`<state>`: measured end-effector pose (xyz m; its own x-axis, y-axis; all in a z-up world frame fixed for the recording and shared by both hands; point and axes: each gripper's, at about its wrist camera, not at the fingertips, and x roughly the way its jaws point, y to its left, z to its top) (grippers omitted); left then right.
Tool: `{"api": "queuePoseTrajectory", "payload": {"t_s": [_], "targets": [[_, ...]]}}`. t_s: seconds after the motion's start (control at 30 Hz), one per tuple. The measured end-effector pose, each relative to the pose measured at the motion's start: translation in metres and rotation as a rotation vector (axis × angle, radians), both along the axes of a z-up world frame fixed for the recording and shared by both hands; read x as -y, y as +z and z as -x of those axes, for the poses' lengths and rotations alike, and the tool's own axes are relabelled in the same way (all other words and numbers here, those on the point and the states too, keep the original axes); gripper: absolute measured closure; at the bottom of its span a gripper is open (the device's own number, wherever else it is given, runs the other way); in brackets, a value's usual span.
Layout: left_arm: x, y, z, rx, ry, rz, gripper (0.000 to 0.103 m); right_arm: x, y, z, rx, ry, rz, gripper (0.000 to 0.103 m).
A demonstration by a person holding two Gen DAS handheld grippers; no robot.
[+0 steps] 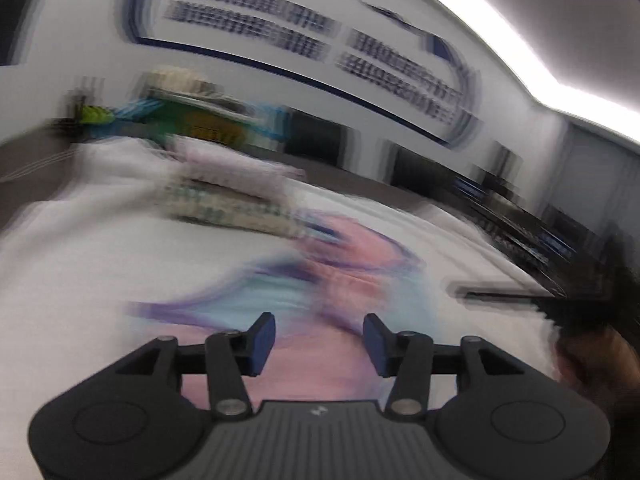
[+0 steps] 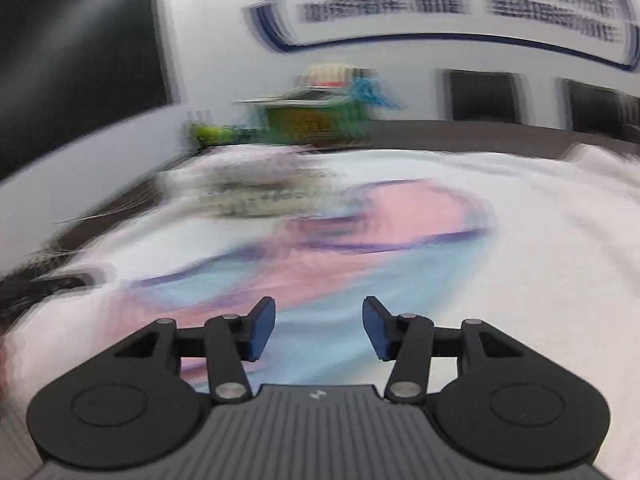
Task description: Fold clothes
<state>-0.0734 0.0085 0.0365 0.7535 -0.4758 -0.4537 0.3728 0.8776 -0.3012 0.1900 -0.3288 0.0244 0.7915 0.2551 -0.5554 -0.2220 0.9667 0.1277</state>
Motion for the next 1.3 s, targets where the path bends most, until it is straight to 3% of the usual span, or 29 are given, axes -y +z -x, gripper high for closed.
{"api": "queuePoseTrajectory", "payload": {"t_s": [0.13, 0.3, 0.4, 0.43, 0.5, 0.57, 0.6, 0.63, 0.67, 0.83, 0.97, 1.2, 1.3], "targets": [[0.052, -0.012, -0.014, -0.027, -0.052, -0.129, 0.054, 0.043, -0.008, -0.054, -0.051, -0.112, -0.009, 0.054], [0.081, -0.026, -0.024, -0.051, -0.058, -0.191, 0.054, 0.049, -0.016, -0.109, -0.116, -0.091, -0.051, 0.051], [0.093, -0.035, -0.021, -0.044, -0.057, -0.243, 0.056, 0.043, -0.025, -0.136, -0.136, -0.087, -0.020, 0.050], [0.096, -0.038, -0.022, -0.042, -0.049, -0.259, 0.058, 0.041, -0.028, -0.146, -0.141, -0.080, -0.023, 0.050], [0.098, -0.040, -0.021, -0.022, -0.031, -0.298, 0.082, 0.040, -0.034, -0.163, -0.159, -0.111, -0.039, 0.051], [0.097, -0.041, -0.018, -0.003, -0.022, -0.319, 0.098, 0.037, -0.040, -0.174, -0.180, -0.104, -0.058, 0.061], [0.093, -0.040, -0.016, 0.001, -0.026, -0.306, 0.100, 0.036, -0.043, -0.179, -0.191, -0.099, -0.067, 0.087], [0.090, -0.039, -0.014, 0.006, -0.031, -0.293, 0.100, 0.033, -0.045, -0.179, -0.189, -0.092, -0.066, 0.101], [0.086, -0.037, -0.011, 0.015, -0.036, -0.282, 0.101, 0.030, -0.047, -0.178, -0.185, -0.084, -0.064, 0.101], [0.075, -0.024, 0.006, 0.082, -0.080, -0.254, 0.102, 0.041, -0.031, -0.135, -0.071, -0.165, -0.040, 0.102], [0.066, -0.018, 0.027, 0.118, -0.177, -0.206, 0.102, 0.077, -0.017, -0.064, -0.012, -0.292, -0.079, 0.102], [0.056, -0.029, 0.056, 0.065, -0.258, -0.168, 0.102, 0.118, -0.024, 0.053, -0.021, -0.523, -0.006, 0.103], [0.050, -0.037, 0.049, 0.019, -0.235, -0.119, 0.100, 0.122, -0.026, 0.075, -0.042, -0.519, 0.009, 0.102]]}}
